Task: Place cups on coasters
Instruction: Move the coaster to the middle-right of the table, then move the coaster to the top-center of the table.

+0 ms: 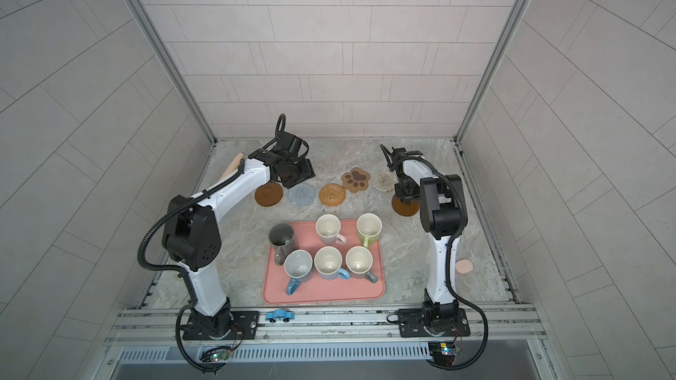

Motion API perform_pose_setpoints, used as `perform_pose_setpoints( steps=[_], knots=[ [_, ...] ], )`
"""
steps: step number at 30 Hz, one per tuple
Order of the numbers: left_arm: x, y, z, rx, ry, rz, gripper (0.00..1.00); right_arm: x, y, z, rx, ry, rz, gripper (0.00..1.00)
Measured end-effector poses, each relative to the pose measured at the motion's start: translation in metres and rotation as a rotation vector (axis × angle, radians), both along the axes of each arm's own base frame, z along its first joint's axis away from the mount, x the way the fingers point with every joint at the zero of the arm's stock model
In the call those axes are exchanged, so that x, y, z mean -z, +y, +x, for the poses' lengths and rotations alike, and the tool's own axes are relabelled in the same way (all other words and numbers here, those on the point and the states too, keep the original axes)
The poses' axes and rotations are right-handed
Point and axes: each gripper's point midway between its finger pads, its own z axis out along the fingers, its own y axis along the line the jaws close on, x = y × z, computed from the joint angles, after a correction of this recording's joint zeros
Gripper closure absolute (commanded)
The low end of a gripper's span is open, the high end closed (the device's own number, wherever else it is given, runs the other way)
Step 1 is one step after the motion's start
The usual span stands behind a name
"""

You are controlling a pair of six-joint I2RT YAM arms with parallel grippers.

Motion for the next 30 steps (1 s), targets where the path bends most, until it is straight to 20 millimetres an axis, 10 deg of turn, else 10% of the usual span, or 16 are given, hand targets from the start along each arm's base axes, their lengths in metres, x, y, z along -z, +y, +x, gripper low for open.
perform_pose_setpoints(
  steps=[14, 30],
  knots=[
    [0.0, 0.001, 0.0, -0.002, 0.002, 0.004, 0.32, -0.079, 0.081, 0.056, -0.099, -0.28, 0.375, 0.59],
    [0.002, 0.002, -0.003, 0.0, 0.013, 0.011, 0.32, -0.046, 0.186, 0.091, -0.271, -0.25, 0.567, 0.59]
  ],
)
